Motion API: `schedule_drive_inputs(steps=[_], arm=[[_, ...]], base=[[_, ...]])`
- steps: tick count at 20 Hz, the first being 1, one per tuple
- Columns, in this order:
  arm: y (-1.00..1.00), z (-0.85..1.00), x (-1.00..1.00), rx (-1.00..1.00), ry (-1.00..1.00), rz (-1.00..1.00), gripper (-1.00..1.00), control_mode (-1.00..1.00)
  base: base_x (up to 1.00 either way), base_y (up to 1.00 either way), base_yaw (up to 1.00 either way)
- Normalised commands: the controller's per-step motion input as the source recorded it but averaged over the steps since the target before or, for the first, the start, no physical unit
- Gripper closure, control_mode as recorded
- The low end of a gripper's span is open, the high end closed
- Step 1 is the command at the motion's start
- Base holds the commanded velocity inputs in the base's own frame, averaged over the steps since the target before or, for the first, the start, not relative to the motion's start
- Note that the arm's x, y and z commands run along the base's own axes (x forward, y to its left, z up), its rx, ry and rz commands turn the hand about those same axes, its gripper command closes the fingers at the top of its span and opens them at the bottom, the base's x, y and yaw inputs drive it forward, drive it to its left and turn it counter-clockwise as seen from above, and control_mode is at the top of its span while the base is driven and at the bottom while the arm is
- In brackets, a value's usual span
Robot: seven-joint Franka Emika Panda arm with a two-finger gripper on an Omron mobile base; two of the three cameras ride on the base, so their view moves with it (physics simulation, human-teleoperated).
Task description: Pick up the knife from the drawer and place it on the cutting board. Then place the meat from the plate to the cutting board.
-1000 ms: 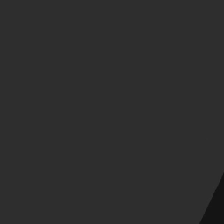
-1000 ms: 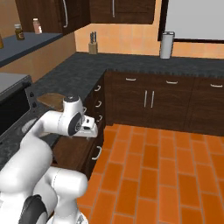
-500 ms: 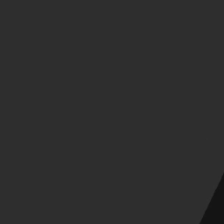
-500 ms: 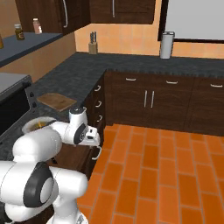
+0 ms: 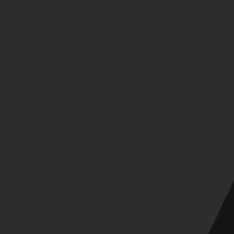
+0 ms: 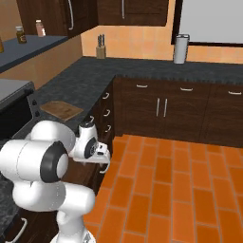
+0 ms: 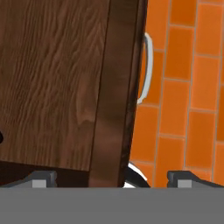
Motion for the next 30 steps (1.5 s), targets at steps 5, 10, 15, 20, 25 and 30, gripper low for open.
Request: schedule_drive_inputs(steps=[5,10,15,20,25,30], arm=[[-0.01,-0.51,0.03,-0.07,0.08,0.0,-1.0,-1.0],[0.0,-0.23,0.01,-0.03,0.05,0.0,-1.0,-1.0],[-0.56,0.0,-0.07,0.0,0.01,-0.02,-1.0,-1.0],[-0.87,0.0,-0.09,0.0,0.06,-0.15,-1.0,-1.0],[-0.98,0.0,-0.1,0.0,0.04,-0.22,-1.0,-1.0],[-1.0,0.06,-0.18,-0.01,0.01,-0.22,-1.0,-1.0]], base=[[0.0,0.0,0.0],[0.0,0.0,0.0],[0.0,0.0,0.0],[0.0,0.0,0.0],[0.0,0.0,0.0],[0.0,0.0,0.0]])
